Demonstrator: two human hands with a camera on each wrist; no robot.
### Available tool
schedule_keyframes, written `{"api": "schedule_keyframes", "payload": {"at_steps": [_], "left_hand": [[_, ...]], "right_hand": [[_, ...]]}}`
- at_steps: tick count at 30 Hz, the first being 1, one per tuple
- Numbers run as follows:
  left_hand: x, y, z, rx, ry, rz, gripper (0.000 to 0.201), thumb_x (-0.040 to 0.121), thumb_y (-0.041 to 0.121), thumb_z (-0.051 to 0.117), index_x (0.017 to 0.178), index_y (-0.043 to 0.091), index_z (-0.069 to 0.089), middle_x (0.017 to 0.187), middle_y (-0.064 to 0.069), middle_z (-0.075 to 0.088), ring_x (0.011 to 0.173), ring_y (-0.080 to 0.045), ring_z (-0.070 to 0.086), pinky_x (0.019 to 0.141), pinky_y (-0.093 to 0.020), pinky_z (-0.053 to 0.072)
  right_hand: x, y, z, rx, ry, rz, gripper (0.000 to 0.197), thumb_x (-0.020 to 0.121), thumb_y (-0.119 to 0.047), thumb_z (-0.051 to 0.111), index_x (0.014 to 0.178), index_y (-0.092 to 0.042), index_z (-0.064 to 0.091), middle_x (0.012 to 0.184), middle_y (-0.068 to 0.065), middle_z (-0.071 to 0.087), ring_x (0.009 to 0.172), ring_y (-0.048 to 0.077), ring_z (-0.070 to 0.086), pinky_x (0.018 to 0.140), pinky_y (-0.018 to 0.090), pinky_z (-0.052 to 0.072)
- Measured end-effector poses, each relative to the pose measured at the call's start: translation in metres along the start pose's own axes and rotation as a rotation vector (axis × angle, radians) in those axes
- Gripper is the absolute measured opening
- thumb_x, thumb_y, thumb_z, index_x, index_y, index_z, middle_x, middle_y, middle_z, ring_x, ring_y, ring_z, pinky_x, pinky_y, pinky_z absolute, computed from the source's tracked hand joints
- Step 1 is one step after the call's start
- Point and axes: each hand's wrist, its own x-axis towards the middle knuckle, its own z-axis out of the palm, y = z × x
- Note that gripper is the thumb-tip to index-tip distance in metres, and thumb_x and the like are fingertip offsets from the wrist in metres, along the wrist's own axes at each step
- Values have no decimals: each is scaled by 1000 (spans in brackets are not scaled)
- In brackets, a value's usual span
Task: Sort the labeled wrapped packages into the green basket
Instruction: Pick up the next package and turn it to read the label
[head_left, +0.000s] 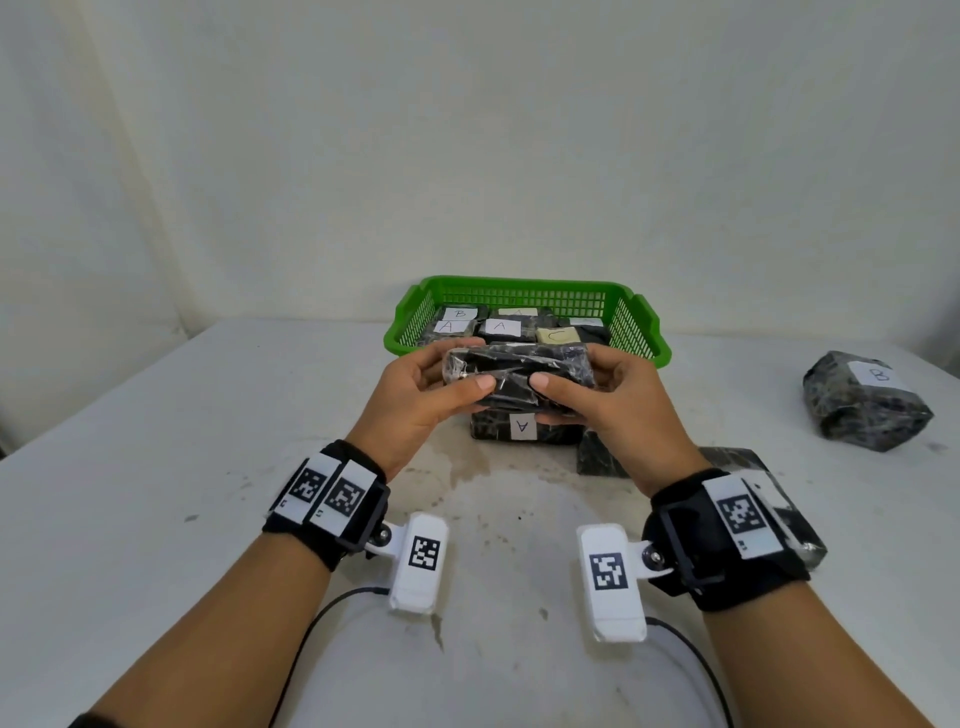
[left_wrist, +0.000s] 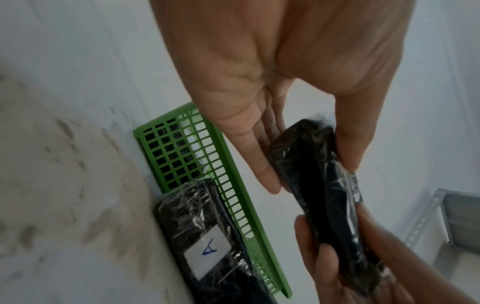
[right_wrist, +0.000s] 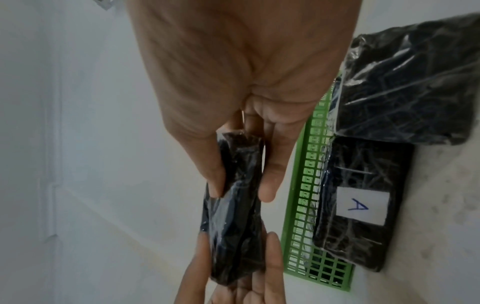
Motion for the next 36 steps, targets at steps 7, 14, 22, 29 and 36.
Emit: {"api": "schedule_keyframes", "payload": {"at_steps": [7,14,22,29,36], "left_hand": [[-1,5,1,71,28,43,52,61,18,85,111,18,71,112,-14,73,108,-33,68,95,-46,53],[-3,5,0,194,-7,129,53,69,-6,80,114,14,62,110,-1,72,105,-17,69,92,-32,54],[-6,7,7,29,-72,-75,45,78,17,79,118,2,63,119,-15,70,111,-30,67,90,-38,58],[-6,8,12,-34,-14,-83,31,87,-1,66,117,-8,63,119,-27,66,102,-31,69,85,-40,60],[-7,14,10,-20,-13,-72,32,87,3,65,117,-7,64,117,-24,68,105,-33,69,81,-37,61]], "right_hand": [[-2,-4,2,-10,7,-8,34,85,-8,83,117,-3,73,114,12,78,101,24,78,84,43,65],[-1,-5,1,159,-32,185,41,93,-30,73,120,1,70,114,19,77,101,33,77,87,36,65],[2,0,0,221,40,106,25,90,-1,74,113,8,69,112,19,78,105,30,77,90,38,64],[1,-1,-1,146,-3,99,31,79,1,84,107,-1,71,106,14,80,100,31,78,86,36,65],[0,1,3,65,7,53,33,84,-13,84,111,3,73,107,15,79,100,28,78,95,44,61]]}}
